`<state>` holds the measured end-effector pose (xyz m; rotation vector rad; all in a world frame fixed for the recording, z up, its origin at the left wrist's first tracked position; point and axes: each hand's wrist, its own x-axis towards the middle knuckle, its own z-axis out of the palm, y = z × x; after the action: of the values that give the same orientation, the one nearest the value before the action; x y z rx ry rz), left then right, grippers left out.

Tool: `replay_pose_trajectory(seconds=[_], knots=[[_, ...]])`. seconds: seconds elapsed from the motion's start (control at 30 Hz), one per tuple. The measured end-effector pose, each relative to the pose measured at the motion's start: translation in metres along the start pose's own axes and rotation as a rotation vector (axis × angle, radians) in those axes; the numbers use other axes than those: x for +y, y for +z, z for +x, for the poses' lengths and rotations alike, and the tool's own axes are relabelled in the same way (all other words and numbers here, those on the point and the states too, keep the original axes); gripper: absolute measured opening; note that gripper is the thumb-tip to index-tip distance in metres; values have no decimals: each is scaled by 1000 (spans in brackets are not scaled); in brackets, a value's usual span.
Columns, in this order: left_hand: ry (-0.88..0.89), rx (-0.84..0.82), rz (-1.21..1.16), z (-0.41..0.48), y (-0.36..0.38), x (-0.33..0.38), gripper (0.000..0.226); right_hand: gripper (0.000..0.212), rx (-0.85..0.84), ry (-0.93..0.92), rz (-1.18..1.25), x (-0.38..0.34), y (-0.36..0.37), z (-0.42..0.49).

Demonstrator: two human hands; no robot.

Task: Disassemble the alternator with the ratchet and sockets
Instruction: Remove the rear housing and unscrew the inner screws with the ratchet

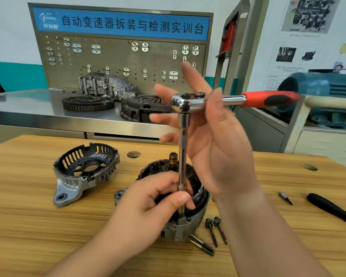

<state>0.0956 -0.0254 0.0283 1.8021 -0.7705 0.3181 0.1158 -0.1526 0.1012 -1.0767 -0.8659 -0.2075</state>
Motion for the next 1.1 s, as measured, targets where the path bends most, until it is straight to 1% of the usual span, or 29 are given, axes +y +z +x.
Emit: replay_pose_trajectory(seconds=[0.07,0.13,0.17,0.23,0.33,0.4,0.43,0.5,0.53,0.57,0.6,0.63,0.67,0.7,0.73,0.8,0.87,0.93,1.0,1.07,1.1], knots=[[2,17,7,0,0,1,19,28,-22,-117,-112,-5,-1,0],[3,33,23,0,1,2,16,31,-48,-160,-186,-6,-2,0],[4,38,34,0,1,2,16,32,-49,-155,-169,-6,-1,1],[0,36,39,0,1,2,20,33,-36,-95,-61,-4,0,1],[6,13,54,-1,1,1,28,49,-4,51,46,-1,-3,2],[8,12,60,0,1,1,26,56,-2,107,50,3,-4,-1],[6,19,52,0,1,1,24,54,5,99,71,4,-4,0],[10,41,45,0,1,2,21,43,11,48,77,3,-5,2],[9,54,42,0,1,2,19,37,30,16,-24,-1,-6,6],[1,66,36,0,1,2,16,34,12,34,-196,-7,-4,10],[-11,78,25,0,1,2,13,33,-57,121,-354,-8,-7,14],[-20,89,15,1,1,2,11,35,-90,191,-428,-6,-13,16],[-27,93,11,0,0,1,14,37,-122,139,-411,-6,-11,15],[-27,89,19,0,0,1,19,38,-115,39,-283,-7,-8,12],[-23,76,36,0,0,1,24,37,-86,-10,-158,-7,-5,6],[-14,46,54,0,0,0,29,42,-74,27,18,-4,0,-3],[-10,21,35,0,-1,0,28,52,-48,117,62,0,-1,-1],[-6,4,32,0,-1,0,24,54,-48,164,76,0,2,1],[-4,12,18,0,0,0,24,44,-40,112,80,1,3,1],[-4,35,1,0,0,0,25,28,-41,4,32,-1,5,0],[-9,46,6,0,0,0,23,25,-40,-49,-9,-2,5,0]])
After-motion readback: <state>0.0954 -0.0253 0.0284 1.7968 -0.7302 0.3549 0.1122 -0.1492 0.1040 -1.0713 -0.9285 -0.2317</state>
